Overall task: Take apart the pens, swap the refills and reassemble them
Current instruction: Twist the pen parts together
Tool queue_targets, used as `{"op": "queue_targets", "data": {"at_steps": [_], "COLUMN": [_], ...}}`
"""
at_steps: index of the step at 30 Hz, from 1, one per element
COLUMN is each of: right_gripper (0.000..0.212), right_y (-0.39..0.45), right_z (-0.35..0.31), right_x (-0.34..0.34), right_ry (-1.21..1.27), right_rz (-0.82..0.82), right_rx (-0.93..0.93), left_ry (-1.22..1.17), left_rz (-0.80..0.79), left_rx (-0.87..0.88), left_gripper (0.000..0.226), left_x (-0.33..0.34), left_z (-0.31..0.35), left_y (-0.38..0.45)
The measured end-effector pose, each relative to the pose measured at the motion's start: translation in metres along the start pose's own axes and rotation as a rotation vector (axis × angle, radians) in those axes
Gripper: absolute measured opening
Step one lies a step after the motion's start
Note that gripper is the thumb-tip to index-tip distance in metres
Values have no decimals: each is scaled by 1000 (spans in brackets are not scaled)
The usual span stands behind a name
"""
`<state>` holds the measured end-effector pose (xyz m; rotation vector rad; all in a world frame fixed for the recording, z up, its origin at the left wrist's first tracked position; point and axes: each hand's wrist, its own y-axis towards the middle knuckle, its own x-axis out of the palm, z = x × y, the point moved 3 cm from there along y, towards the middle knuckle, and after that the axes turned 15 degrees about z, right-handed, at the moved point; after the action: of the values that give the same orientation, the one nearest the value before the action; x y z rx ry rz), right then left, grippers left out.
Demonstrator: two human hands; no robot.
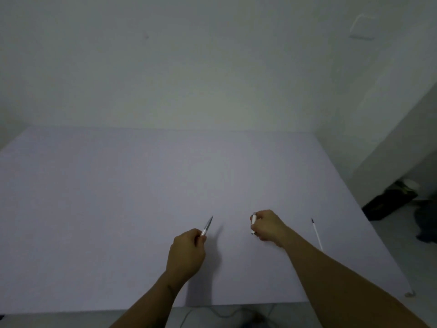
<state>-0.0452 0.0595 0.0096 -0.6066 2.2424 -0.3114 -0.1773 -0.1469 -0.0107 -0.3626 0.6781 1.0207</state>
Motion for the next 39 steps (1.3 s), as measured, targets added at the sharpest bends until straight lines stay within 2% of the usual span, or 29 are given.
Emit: {"op": "queue_targets", "data": {"at_steps": [2, 6, 10, 14, 19, 24, 28, 31, 39], "right_gripper": [12, 32, 25, 14, 22, 20, 14, 13, 18], "right_y": [2, 15, 33, 45, 53, 39, 9, -10, -33], "right_z": [10, 24, 36, 42, 46, 29, 3, -14, -32], "right_x": [2, -1, -1, 0, -1, -3, 13, 24, 38], "right_ry": [-163, -288, -373, -373, -346, -176, 196, 376, 395], "right_rz": [58, 93, 140, 172, 199, 234, 22, -78, 33], "right_rx": [-102, -174, -209, -226, -229, -296, -140, -32, -113], "left_ry": [-25, -92, -152, -131, -122, -135, -127, -123, -137], "left_rz": [-32, -96, -108, -148, -153, -98, -27, -10, -44], "left_rx": [-7, -40, -136, -164, -200, -253, -237, -197, -129], "left_gripper": [18, 16, 18, 17, 16, 6, 15, 18, 20], "left_x": [7, 22, 37, 47, 52, 51, 48, 43, 16], "left_z": [3, 16, 31, 38, 44, 47, 50, 53, 47], "left_y": [-1, 1, 4, 5, 6, 8, 8, 7, 4]}}
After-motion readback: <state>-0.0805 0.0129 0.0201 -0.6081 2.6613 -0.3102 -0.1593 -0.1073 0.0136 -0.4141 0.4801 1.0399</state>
